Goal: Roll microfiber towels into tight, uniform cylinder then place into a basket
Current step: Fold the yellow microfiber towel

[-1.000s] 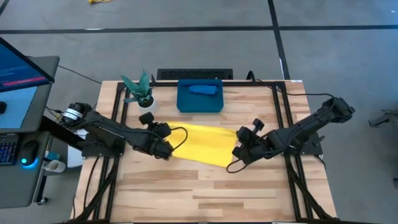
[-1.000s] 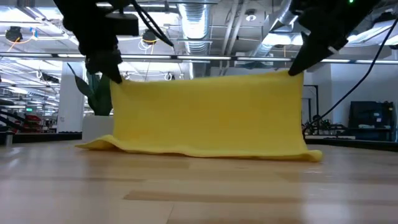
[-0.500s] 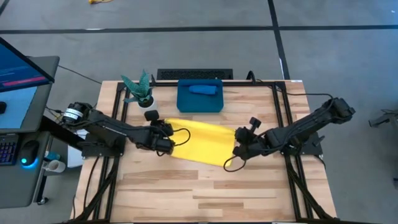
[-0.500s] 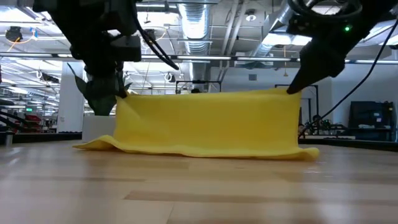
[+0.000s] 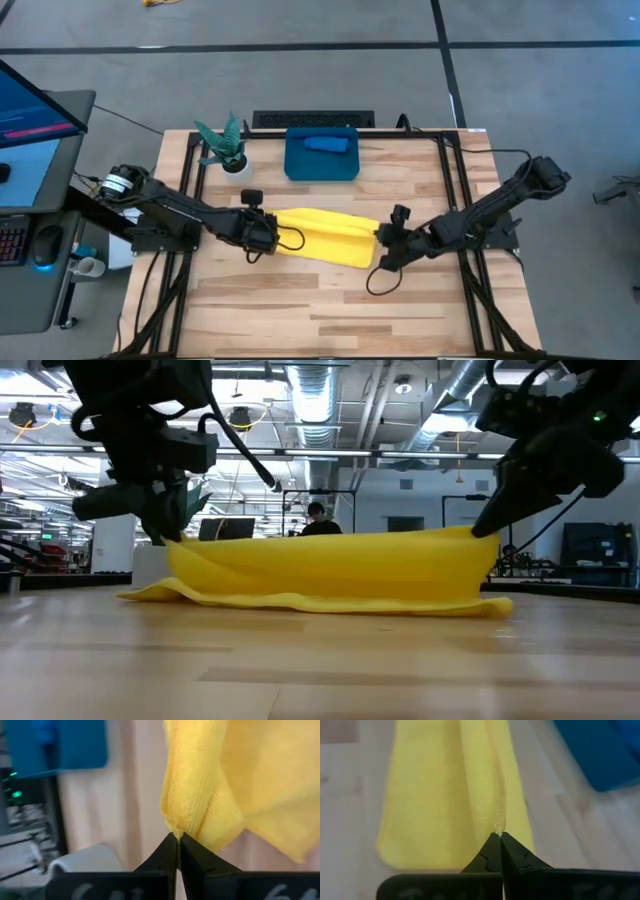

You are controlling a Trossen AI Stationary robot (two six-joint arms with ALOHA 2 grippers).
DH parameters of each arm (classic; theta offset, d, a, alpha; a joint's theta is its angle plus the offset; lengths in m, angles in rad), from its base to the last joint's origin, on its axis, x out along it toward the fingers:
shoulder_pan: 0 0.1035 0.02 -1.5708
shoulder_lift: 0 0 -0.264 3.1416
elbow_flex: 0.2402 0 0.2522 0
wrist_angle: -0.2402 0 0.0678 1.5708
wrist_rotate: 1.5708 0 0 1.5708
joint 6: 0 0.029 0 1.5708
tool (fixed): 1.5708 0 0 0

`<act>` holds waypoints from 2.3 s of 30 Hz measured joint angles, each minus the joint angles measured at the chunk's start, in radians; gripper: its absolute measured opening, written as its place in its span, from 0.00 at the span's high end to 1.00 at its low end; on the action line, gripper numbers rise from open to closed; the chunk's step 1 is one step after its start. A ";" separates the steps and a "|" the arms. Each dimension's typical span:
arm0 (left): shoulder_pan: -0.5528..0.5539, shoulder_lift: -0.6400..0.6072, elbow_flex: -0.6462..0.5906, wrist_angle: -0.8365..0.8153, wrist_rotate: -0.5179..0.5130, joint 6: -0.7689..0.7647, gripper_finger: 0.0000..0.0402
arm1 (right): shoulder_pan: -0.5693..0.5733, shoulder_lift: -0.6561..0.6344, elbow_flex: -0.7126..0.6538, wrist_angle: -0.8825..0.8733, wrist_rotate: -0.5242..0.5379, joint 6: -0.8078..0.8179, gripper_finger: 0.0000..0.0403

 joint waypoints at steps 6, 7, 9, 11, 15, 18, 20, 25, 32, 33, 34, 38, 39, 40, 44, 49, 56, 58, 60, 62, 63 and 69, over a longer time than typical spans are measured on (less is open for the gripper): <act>-0.035 0.000 0.000 -0.004 0.072 0.020 1.00 | 0.028 0.000 -0.033 0.058 -0.039 0.035 0.99; -0.039 0.000 0.000 -0.008 0.072 0.019 1.00 | 0.034 0.000 -0.034 0.061 -0.039 0.044 0.99; -0.045 0.000 0.000 -0.018 0.069 0.019 1.00 | 0.043 0.000 -0.034 0.079 -0.041 0.047 0.99; -0.046 0.000 0.000 -0.034 0.066 0.019 1.00 | 0.051 0.000 -0.034 0.100 -0.041 0.048 0.99; -0.046 0.000 0.000 -0.040 0.065 0.016 1.00 | 0.049 0.017 -0.033 0.117 -0.040 0.049 0.99; -0.046 0.000 0.000 -0.037 0.067 0.015 1.00 | 0.049 0.062 -0.033 0.128 -0.040 0.048 0.99; -0.046 0.000 0.000 -0.035 0.079 0.014 1.00 | 0.049 0.106 -0.032 0.141 -0.040 0.048 0.99; -0.046 0.000 0.000 -0.031 0.124 0.013 1.00 | 0.056 0.171 -0.013 0.174 -0.046 0.047 0.99; -0.046 0.000 0.000 -0.030 0.179 0.006 1.00 | 0.057 0.206 0.030 0.172 -0.093 0.029 0.92; -0.046 0.000 0.000 -0.028 0.184 0.005 1.00 | 0.057 0.211 0.035 0.173 -0.101 0.029 0.90; -0.046 0.000 0.000 -0.028 0.195 0.005 1.00 | 0.057 0.213 0.036 0.171 -0.107 0.026 0.87; -0.046 0.000 0.000 -0.025 0.248 0.003 0.96 | 0.057 0.213 0.050 0.172 -0.110 0.022 0.77; -0.046 0.000 0.000 -0.024 0.261 -0.001 0.94 | 0.057 0.213 0.053 0.170 -0.110 0.022 0.74; -0.046 0.000 0.000 -0.024 0.271 -0.009 0.92 | 0.057 0.213 0.056 0.168 -0.110 0.022 0.71; -0.046 0.000 0.000 -0.024 0.320 -0.040 0.82 | 0.057 0.213 0.087 0.149 -0.110 0.021 0.59; -0.046 0.000 0.006 -0.042 0.430 -0.065 0.70 | 0.057 0.212 0.166 0.010 -0.133 0.030 0.49; -0.078 -0.008 0.077 -0.174 0.427 -0.124 0.65 | 0.057 0.210 0.277 -0.149 -0.132 0.042 0.47; -0.104 -0.029 0.089 -0.185 0.427 -0.143 0.65 | 0.057 0.210 0.285 -0.143 -0.132 0.020 0.48; -0.136 -0.060 0.090 -0.183 0.422 -0.181 0.65 | 0.055 0.210 0.285 -0.144 -0.124 -0.001 0.50; -0.178 -0.093 0.090 -0.174 0.401 -0.233 0.65 | 0.053 0.210 0.285 -0.147 -0.095 -0.005 0.52; -0.200 -0.109 0.088 -0.167 0.376 -0.260 0.65 | 0.049 0.210 0.285 -0.148 -0.079 -0.006 0.53; -0.283 -0.157 -0.006 0.000 0.262 -0.372 0.65 | -0.005 0.210 0.285 -0.146 -0.052 -0.016 0.61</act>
